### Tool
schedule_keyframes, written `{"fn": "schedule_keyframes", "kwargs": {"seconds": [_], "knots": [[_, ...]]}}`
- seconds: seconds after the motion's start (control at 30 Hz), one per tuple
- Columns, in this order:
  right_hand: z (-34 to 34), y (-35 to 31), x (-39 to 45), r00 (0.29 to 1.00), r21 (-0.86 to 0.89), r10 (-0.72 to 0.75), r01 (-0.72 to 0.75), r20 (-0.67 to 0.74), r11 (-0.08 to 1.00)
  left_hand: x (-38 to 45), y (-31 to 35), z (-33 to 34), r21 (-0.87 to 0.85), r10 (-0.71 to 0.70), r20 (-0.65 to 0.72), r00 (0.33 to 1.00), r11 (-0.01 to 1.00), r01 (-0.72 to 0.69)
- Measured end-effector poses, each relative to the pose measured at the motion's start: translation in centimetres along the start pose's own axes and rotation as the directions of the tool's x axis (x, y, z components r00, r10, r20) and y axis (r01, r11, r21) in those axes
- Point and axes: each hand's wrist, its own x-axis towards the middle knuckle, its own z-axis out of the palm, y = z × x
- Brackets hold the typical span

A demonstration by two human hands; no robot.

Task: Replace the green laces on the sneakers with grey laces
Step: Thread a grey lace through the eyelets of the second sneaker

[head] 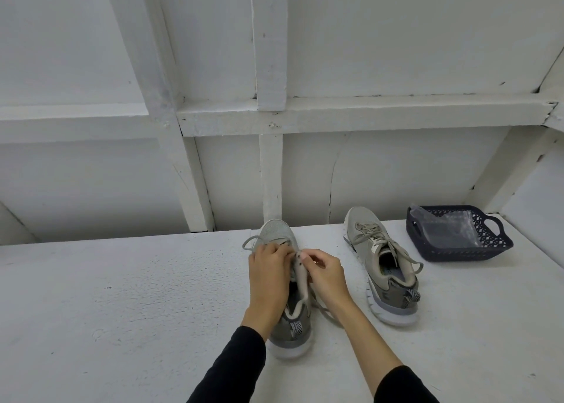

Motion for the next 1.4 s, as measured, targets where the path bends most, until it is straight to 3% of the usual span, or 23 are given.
{"fn": "schedule_keyframes", "kwargs": {"seconds": [0.2,0.37,0.53,0.67,0.77,0.83,0.9,1.0,1.1,1.2,1.27,1.3,1.33,1.37,1.4], "knots": [[0.0,-0.9,0.3,0.994,0.117,0.099,-0.104,0.050,0.988,0.0,-0.6,0.4,-0.203,-0.115,-0.001,0.993,0.973,0.112],[0.4,-1.1,1.3,0.994,0.038,0.113,-0.113,0.003,0.993,0.0,-0.9,0.3,-0.330,-0.119,0.031,0.992,0.936,0.122],[0.4,-1.6,1.9,0.992,-0.067,0.030,-0.038,-0.123,0.997,0.4,-1.6,-0.1,-0.397,-0.098,0.089,0.991,0.909,0.125],[-1.0,-4.7,1.9,0.980,0.241,-0.042,0.089,-0.194,0.967,0.8,-2.1,-0.9,-0.434,-0.116,0.115,0.987,0.887,0.155],[-2.6,-7.6,1.9,0.969,0.389,-0.102,0.185,-0.224,0.902,1.5,-2.3,-1.5,-0.333,-0.082,0.194,0.978,0.932,0.144],[-3.2,-8.4,1.7,0.959,0.245,-0.165,0.222,-0.232,0.944,1.7,-2.3,-1.8,-0.251,-0.066,0.228,0.972,0.960,0.124],[-3.6,-7.9,1.7,0.956,-0.099,-0.249,0.235,-0.158,0.967,1.6,-2.4,-2.0,-0.193,-0.065,0.232,0.971,0.975,0.112],[-3.5,-5.2,1.7,0.975,-0.545,-0.169,0.221,0.143,0.809,0.6,-2.4,-1.9,-0.152,-0.105,0.226,0.968,0.978,0.141],[-2.9,-2.7,1.3,0.972,-0.681,-0.059,0.201,0.226,0.704,-0.2,-2.2,-1.5,-0.151,-0.215,0.179,0.960,0.958,0.243],[-2.5,-3.0,1.3,0.983,-0.508,-0.066,0.144,0.169,0.849,-0.4,-1.9,-1.4,-0.182,-0.350,0.125,0.928,0.912,0.368],[-2.7,-5.0,1.1,0.994,-0.161,-0.067,0.080,0.082,0.984,-0.4,-1.6,-1.2,-0.217,-0.389,0.128,0.912,0.886,0.409],[-3.0,-6.2,0.9,0.996,0.098,-0.063,0.057,0.057,0.994,-0.5,-1.5,-1.1,-0.237,-0.408,0.142,0.902,0.871,0.431],[-3.4,-7.4,0.8,0.997,0.351,-0.067,0.045,0.050,0.935,-0.5,-1.4,-1.1,-0.252,-0.429,0.157,0.889,0.853,0.456],[-3.7,-8.4,0.6,0.996,0.508,-0.081,0.055,0.029,0.859,-0.5,-1.4,-1.0,-0.256,-0.452,0.165,0.877,0.839,0.481],[-4.0,-9.2,0.6,0.996,0.554,-0.085,0.078,-0.014,0.829,-0.6,-1.4,-0.9,-0.239,-0.474,0.165,0.865,0.832,0.501]]}}
